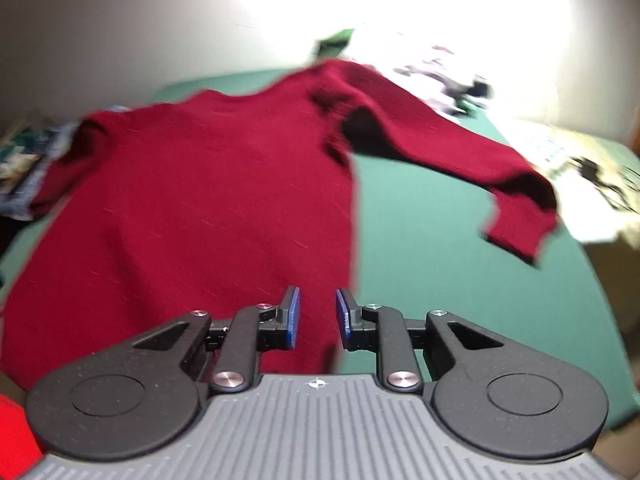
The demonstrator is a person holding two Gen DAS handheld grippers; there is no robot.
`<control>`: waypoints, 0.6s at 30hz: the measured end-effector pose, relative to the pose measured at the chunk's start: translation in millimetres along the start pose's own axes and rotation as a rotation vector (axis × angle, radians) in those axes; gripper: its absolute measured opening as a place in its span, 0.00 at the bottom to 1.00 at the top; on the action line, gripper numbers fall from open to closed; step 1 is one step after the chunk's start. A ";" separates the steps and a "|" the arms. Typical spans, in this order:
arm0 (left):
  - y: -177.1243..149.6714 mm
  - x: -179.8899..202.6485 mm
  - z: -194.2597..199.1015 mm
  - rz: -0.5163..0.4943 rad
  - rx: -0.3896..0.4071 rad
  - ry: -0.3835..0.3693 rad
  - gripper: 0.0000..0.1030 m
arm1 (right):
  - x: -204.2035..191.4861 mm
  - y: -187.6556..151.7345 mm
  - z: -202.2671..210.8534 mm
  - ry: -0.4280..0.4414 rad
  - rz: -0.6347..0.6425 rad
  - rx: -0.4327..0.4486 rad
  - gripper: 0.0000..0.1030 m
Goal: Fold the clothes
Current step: 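Release the sweater hem and open both grippers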
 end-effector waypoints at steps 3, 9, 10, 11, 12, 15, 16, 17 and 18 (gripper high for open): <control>21.0 9.2 -12.1 0.013 0.070 -0.032 0.12 | -25.4 -0.4 -23.3 0.077 0.043 -0.002 0.21; 24.5 49.8 -72.7 0.033 0.069 -0.038 0.23 | -53.2 -4.9 -59.7 0.148 0.085 -0.020 0.20; 22.1 52.8 -78.0 0.043 0.064 -0.028 0.23 | -52.1 -4.5 -62.4 0.142 0.081 -0.023 0.20; 18.7 53.0 -81.2 0.057 0.057 -0.020 0.23 | -50.5 -4.4 -64.4 0.136 0.076 -0.024 0.20; 16.1 51.3 -83.7 0.066 0.045 -0.018 0.23 | -47.2 -5.2 -64.7 0.124 0.071 -0.024 0.20; 1.3 45.1 -82.0 0.034 0.011 0.016 0.26 | -27.4 -10.3 -56.6 0.074 0.071 -0.024 0.18; -3.2 44.1 -77.5 0.017 0.016 0.022 0.27 | -21.1 -11.5 -54.2 0.065 0.068 -0.024 0.17; -7.0 42.7 -72.9 -0.005 0.016 0.030 0.29 | -15.4 -12.4 -52.7 0.060 0.064 -0.025 0.12; -9.8 41.4 -69.1 -0.030 0.012 0.042 0.35 | -9.6 -13.4 -51.2 0.054 0.059 -0.026 0.09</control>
Point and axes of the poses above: each gripper's, at about its wrist camera, not at the fingertips, and z roughly against the way its jaws point, x to its right, y to its top, the point moved 2 cm from there along -z, roughly the way its jaws point, and after that the axes turned 13 degrees about x, right-handed, at the moved point
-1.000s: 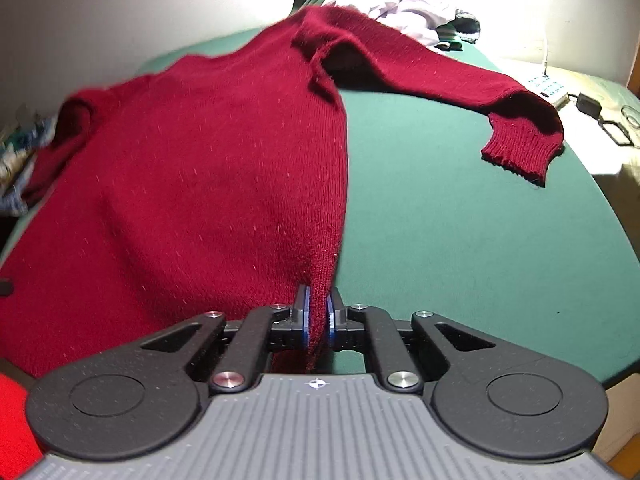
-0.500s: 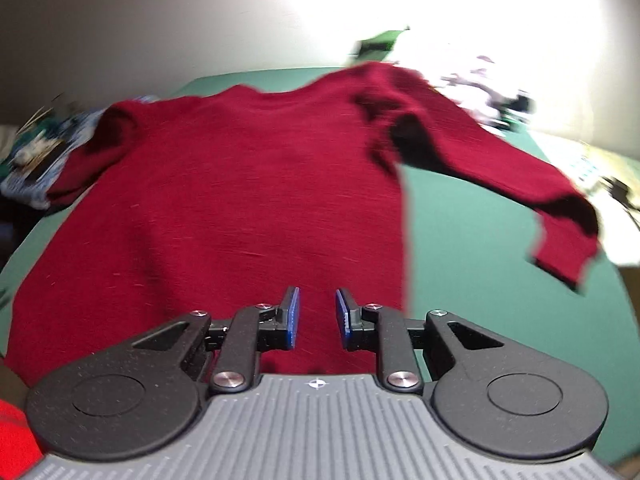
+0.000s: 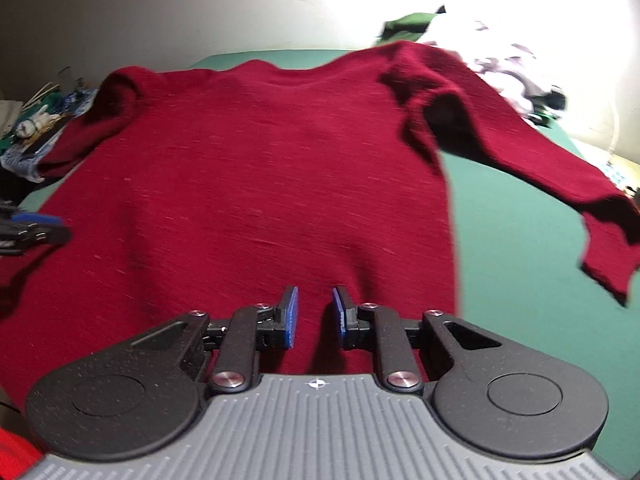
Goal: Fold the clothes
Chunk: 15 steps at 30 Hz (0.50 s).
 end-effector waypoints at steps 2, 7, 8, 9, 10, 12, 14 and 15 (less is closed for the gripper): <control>1.0 -3.1 2.5 -0.010 -0.015 0.019 0.41 | 6.1 0.3 3.0 0.001 -0.021 -0.009 0.04; 30.3 9.3 3.3 0.013 0.055 -0.005 0.33 | -12.8 22.0 -3.2 0.119 -0.052 0.041 0.15; 37.3 18.6 -2.3 0.010 0.076 -0.018 0.33 | -19.4 26.3 -11.3 0.131 -0.028 0.041 0.15; 42.8 27.4 -11.4 0.011 0.087 -0.032 0.33 | -25.7 30.4 -20.7 0.136 -0.003 0.037 0.15; 47.8 36.0 -21.3 0.014 0.095 -0.047 0.33 | -31.9 34.5 -30.1 0.141 0.022 0.033 0.15; 51.7 50.5 -41.9 0.007 0.089 -0.062 0.33 | -32.1 41.3 -45.2 0.145 0.029 0.032 0.15; 50.1 60.6 -59.9 -0.009 0.064 -0.058 0.33 | -22.7 46.0 -58.0 0.126 0.013 0.016 0.15; 47.4 62.2 -63.7 -0.019 0.058 -0.050 0.34 | -13.4 46.8 -62.3 0.111 -0.008 0.004 0.15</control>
Point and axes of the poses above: each gripper's, at about its wrist camera, not at the fingertips, and z roughly against the way its jaws point, x to its right, y to its top, the point moved 2 cm from there along -z, roughly the way its jaws point, and after that the axes turned 13 degrees about x, right-handed, at the moved point
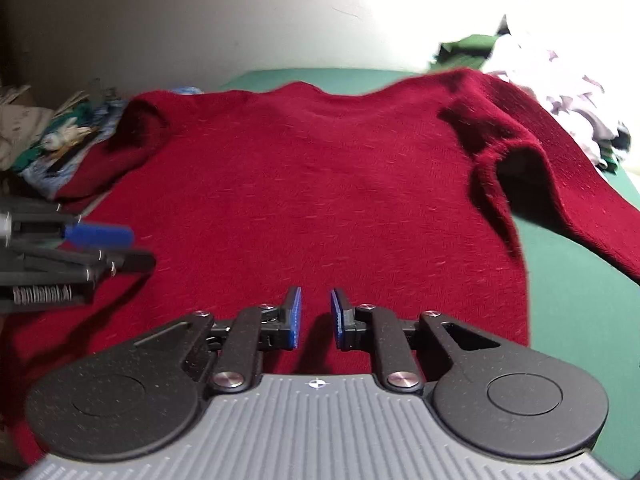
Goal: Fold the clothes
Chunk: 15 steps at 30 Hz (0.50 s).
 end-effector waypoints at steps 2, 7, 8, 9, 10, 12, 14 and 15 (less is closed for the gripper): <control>-5.6 -0.2 -1.6 -0.010 -0.004 0.016 0.37 | 20.1 1.0 -1.7 -0.028 -0.039 -0.011 0.13; -9.7 -15.2 6.3 0.013 -0.027 0.063 0.49 | 58.2 1.8 8.6 -0.089 -0.093 -0.020 0.02; -7.0 -16.4 7.9 0.018 -0.031 0.067 0.48 | 60.5 4.9 9.9 -0.084 -0.112 -0.022 0.03; -2.5 -14.9 9.9 0.010 -0.020 0.070 0.45 | 60.5 9.9 11.1 -0.073 -0.119 -0.004 0.06; 3.3 -12.1 12.3 -0.006 -0.002 0.070 0.42 | 57.6 14.9 10.4 -0.066 -0.108 0.020 0.15; 13.8 -1.8 8.6 -0.027 0.024 0.058 0.45 | 52.1 23.7 2.9 -0.050 -0.087 0.050 0.20; 19.0 8.9 -3.0 -0.034 0.025 0.050 0.46 | 50.6 30.8 -12.8 -0.027 -0.090 0.045 0.20; 19.1 12.8 -10.0 -0.034 0.017 0.050 0.46 | 49.9 34.4 -20.6 -0.015 -0.092 0.042 0.20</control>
Point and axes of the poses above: each gripper's, at about its wrist camera, not at the fingertips, and z roughly against the way its jaws point, x to its right, y to its top, the point moved 2 cm from there along -z, roughly the way its jaws point, and after that the axes turned 13 degrees about x, right-handed, at the moved point
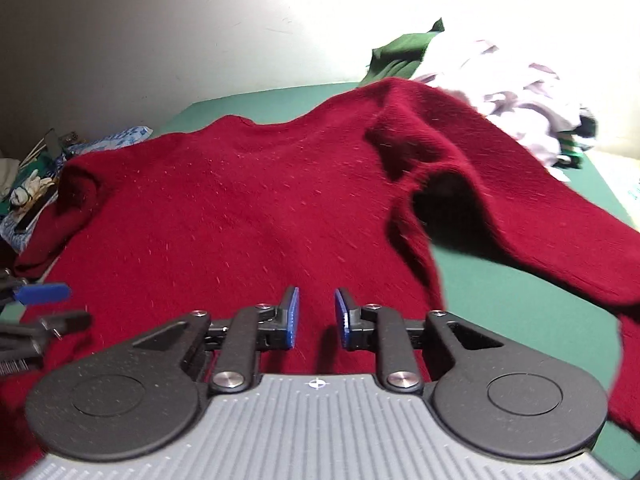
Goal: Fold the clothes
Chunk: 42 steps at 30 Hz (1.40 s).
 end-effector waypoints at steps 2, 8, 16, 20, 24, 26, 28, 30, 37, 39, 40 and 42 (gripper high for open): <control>-3.5 5.6 -11.7 0.000 -0.030 0.007 0.46 | 4.9 2.5 -13.0 -0.007 0.013 0.001 0.20; -3.7 -1.1 -14.8 0.021 -0.053 0.038 0.59 | 54.1 7.6 -20.2 -0.138 -0.063 -0.006 0.13; 99.8 0.9 -22.1 -0.175 0.018 -0.029 0.65 | 55.5 2.4 3.1 -0.057 -0.071 -0.012 0.27; 163.2 27.1 -37.0 -0.305 0.089 -0.089 0.69 | 67.1 0.7 16.1 -0.108 -0.105 -0.012 0.25; 196.3 81.7 -52.2 -0.593 0.121 -0.183 0.89 | 98.2 10.5 50.7 -0.190 -0.087 0.041 0.25; 198.3 110.8 -60.0 -0.749 0.148 -0.204 0.90 | 116.4 12.0 65.8 -0.259 -0.053 0.052 0.26; 196.3 137.3 -69.9 -0.817 0.166 -0.256 0.90 | 134.2 10.1 79.9 -0.349 -0.013 0.070 0.28; 186.2 161.5 -79.1 -0.823 0.175 -0.304 0.90 | 151.9 6.9 91.5 -0.443 0.031 0.079 0.35; 140.3 208.8 -111.7 -0.790 0.168 -0.336 0.89 | 199.0 -21.5 109.4 -0.564 0.027 0.018 0.42; 139.5 213.1 -115.8 -0.736 0.156 -0.352 0.90 | 207.1 -28.1 108.7 -0.561 -0.032 0.005 0.43; 138.9 214.7 -116.6 -0.721 0.154 -0.360 0.90 | 209.7 -30.4 107.1 -0.551 -0.069 0.003 0.43; 134.9 218.5 -118.3 -0.729 0.156 -0.367 0.90 | 212.4 -32.7 103.8 -0.538 -0.126 0.012 0.42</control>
Point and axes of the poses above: each gripper's, at about its wrist camera, not at the fingertips, and z roughly against the way its jaws point, x to its right, y to its top, the point moved 2 cm from there along -z, roughly the way its jaws point, and after that the axes turned 13 degrees about x, right-handed, at the moved point
